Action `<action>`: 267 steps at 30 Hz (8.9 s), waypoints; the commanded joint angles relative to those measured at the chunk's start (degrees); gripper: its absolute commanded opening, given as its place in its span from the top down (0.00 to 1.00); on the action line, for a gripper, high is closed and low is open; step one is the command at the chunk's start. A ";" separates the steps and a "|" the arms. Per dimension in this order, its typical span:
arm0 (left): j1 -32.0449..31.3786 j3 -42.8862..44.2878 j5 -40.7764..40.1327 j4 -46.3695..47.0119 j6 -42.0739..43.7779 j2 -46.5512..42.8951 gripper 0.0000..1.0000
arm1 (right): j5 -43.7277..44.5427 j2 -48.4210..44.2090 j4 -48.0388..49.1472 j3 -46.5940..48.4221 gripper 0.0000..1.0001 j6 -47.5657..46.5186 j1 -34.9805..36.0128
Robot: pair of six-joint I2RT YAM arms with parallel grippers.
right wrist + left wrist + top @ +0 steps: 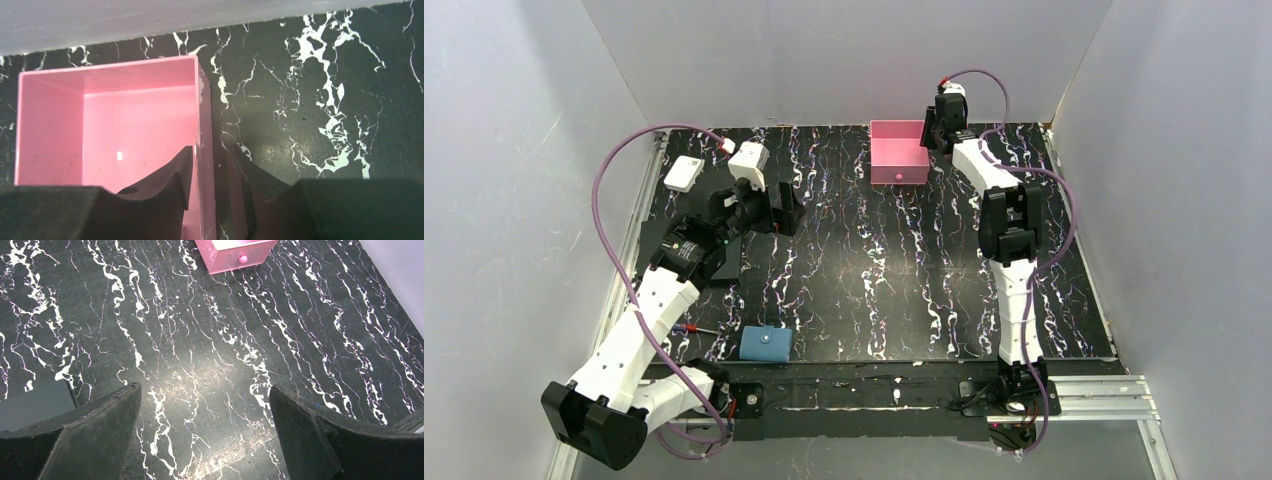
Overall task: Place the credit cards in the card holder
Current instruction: Move the storage box to the center of the board, then move the card holder to the center of the board, then pick up the card holder from the center of the board.
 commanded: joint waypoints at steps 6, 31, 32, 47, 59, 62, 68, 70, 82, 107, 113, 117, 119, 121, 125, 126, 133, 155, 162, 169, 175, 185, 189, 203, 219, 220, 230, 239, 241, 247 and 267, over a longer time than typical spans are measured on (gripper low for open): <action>-0.47 -0.34 0.63 1.20 -0.04 0.23 0.01 | 2.45 1.49 -0.74 2.92 0.65 -3.50 1.58; -0.50 -0.38 1.85 1.46 -0.44 0.93 0.01 | 8.94 -7.31 -3.10 -8.41 0.95 -6.41 4.70; -0.57 -0.37 1.94 1.46 -0.53 0.95 0.01 | 9.71 -8.58 -3.13 -10.13 0.95 -5.70 4.96; -0.49 -0.40 3.00 1.72 -1.31 2.91 0.01 | 20.68 -31.31 -3.38 -41.38 0.96 7.36 9.68; -0.57 -0.48 3.43 1.73 -1.69 3.87 0.01 | 25.39 -50.67 -4.73 -63.17 0.95 16.61 13.97; -0.68 -0.51 3.45 1.81 -1.81 4.29 0.01 | 26.90 -54.88 -6.00 -67.42 0.95 20.07 15.39; -1.01 -0.52 3.46 1.73 -1.89 4.91 0.01 | 29.95 -63.18 -11.10 -74.27 0.95 29.20 18.05; -1.23 -0.48 3.45 1.73 -1.96 5.13 0.01 | 30.14 -64.89 -13.19 -75.77 0.95 32.24 19.46; -3.91 0.14 0.20 -0.43 -0.96 8.24 0.01 | 36.15 -68.53 -22.38 -80.45 0.87 49.46 30.26; -4.88 -5.15 0.08 -31.51 -27.23 -9.92 0.01 | 15.10 -84.24 -11.47 -88.68 0.29 35.08 33.26; -4.88 -11.28 -2.60 -39.25 -40.50 -17.25 0.01 | 17.52 -91.32 -15.54 -86.05 0.11 27.54 33.26; -4.88 -13.30 -8.54 -45.93 -50.25 -21.98 0.01 | 9.34 -93.03 -12.20 -83.21 0.02 15.70 33.26; -4.88 -14.64 -11.53 -48.23 -54.37 -24.81 0.01 | 1.54 -91.52 -9.85 -80.97 0.02 8.95 33.26; -4.88 -16.78 -12.18 -49.24 -57.60 -26.44 0.01 | -5.11 -89.75 -8.04 -78.97 0.02 5.28 33.26; -4.88 -19.86 -10.57 -51.55 -61.67 -22.83 0.19 | -20.55 -85.74 0.89 -77.41 0.02 2.28 33.32; -4.88 -19.98 -10.70 -52.80 -62.39 -21.62 0.23 | -24.60 -84.17 3.87 -77.37 0.02 2.11 33.58; -4.43 -21.20 -17.78 -54.00 -59.58 -21.65 0.45 | -32.14 -66.74 21.15 -73.82 0.09 0.43 44.20; 0.52 -3.80 -16.48 -60.64 -37.87 -35.70 0.29 | -10.67 -30.12 32.07 -62.13 0.27 16.87 58.13; 0.51 -9.66 -12.68 -56.44 -40.32 -34.61 0.30 | -12.47 -28.54 33.72 -64.00 0.43 26.76 58.27; 0.55 -15.50 -11.10 -51.61 -45.51 -29.75 0.24 | -10.39 -30.69 40.56 -69.19 0.82 32.65 58.60; 0.52 -21.55 -5.73 -42.30 -51.71 -29.99 0.25 | 5.41 -39.31 32.64 -72.69 0.99 33.83 56.07; 0.54 -41.52 13.07 -5.73 -64.60 -24.30 0.25 | 10.83 -45.76 24.01 -78.64 0.99 41.82 51.37; 0.50 -44.18 14.48 3.02 -64.84 -17.01 0.30 | 11.73 -44.35 22.38 -78.22 0.99 41.34 51.37; 0.57 -43.02 5.21 12.37 -58.60 -3.48 0.52 | 14.72 -41.15 15.92 -76.95 0.99 36.83 51.45; 0.55 -40.42 9.17 22.72 -58.92 5.42 0.62 | 11.11 -39.06 19.59 -77.56 0.99 36.44 51.20; 0.54 -40.23 9.90 23.49 -58.98 5.27 0.64 | 10.53 -38.96 20.17 -77.65 0.99 36.25 51.19; 0.43 -40.12 12.39 28.08 -61.34 -0.73 0.63 | 5.18 -38.82 25.70 -79.24 0.99 34.86 50.93; 0.16 -38.62 13.54 30.03 -60.12 5.30 0.66 | 2.87 -39.52 28.33 -80.13 0.99 34.99 50.82; 0.21 -38.41 13.21 30.03 -59.19 6.73 0.68 | 2.62 -39.78 28.36 -80.18 0.99 34.90 50.75; 0.14 -37.90 13.18 29.78 -54.77 8.59 0.93 | 1.91 -42.21 24.57 -78.09 0.96 28.30 50.83; 0.24 -19.30 13.51 -8.62 -36.35 -12.24 1.00 | 18.81 -58.31 17.14 -65.96 0.57 11.71 61.24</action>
